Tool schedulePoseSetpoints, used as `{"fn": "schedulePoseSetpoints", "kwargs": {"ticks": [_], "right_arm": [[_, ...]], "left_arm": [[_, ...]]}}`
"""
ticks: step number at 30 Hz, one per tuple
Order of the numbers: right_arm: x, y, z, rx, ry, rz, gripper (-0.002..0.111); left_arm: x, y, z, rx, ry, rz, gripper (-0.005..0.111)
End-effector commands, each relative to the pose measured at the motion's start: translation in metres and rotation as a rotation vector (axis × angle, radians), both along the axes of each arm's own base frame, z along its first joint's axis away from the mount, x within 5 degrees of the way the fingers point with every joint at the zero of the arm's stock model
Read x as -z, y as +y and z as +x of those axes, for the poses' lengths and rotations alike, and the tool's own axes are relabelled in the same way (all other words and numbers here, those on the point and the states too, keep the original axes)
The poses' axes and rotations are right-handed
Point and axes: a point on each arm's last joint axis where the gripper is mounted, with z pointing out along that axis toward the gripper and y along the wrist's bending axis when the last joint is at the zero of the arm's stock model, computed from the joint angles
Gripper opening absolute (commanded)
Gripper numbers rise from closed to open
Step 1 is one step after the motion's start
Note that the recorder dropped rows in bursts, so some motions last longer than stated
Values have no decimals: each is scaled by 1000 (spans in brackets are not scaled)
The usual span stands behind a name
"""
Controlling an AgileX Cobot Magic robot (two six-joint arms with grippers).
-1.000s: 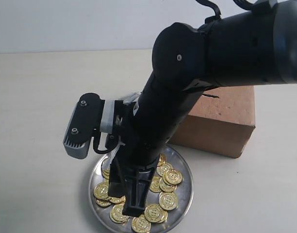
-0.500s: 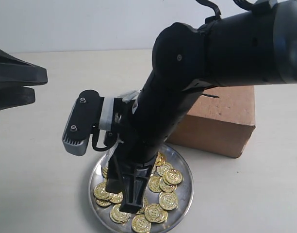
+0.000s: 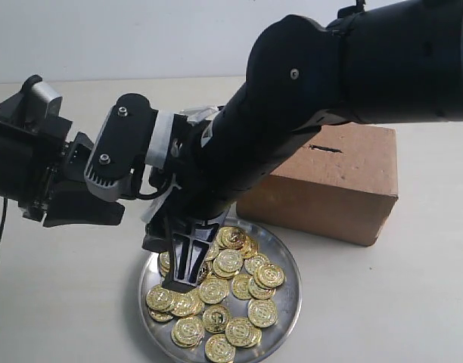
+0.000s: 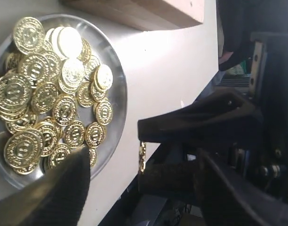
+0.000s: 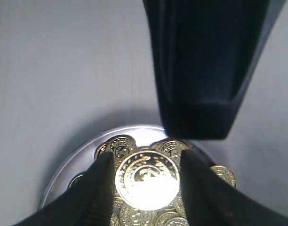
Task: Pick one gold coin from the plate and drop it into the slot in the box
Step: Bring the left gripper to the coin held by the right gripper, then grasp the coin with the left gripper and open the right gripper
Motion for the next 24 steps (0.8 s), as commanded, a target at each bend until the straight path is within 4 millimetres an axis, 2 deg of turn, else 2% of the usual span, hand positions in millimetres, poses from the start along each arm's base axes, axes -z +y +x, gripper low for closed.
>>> {"fn": "schedulePoseSetpoints", "kwargs": {"ticks": [1,3,8,12,24], "right_arm": [[-5,1,3,19,-38,30,31],[-6,1,3,23,-45,35,31],[-7,2,5,32,-59,45,31],[-7,2,5,32,-59,45,31],[-7,2,5,42,-59,50,31]], "left_arm": [[-1,-5,-1,24,-10,-13,62],[-1,-5,-1,21,-10,-16,62],[-3,-22,-7,65,-3,-35,61],[-2,-25,-6,51,-14,-24,45],[-2,-25,-5,41,-16,-25,44]]}}
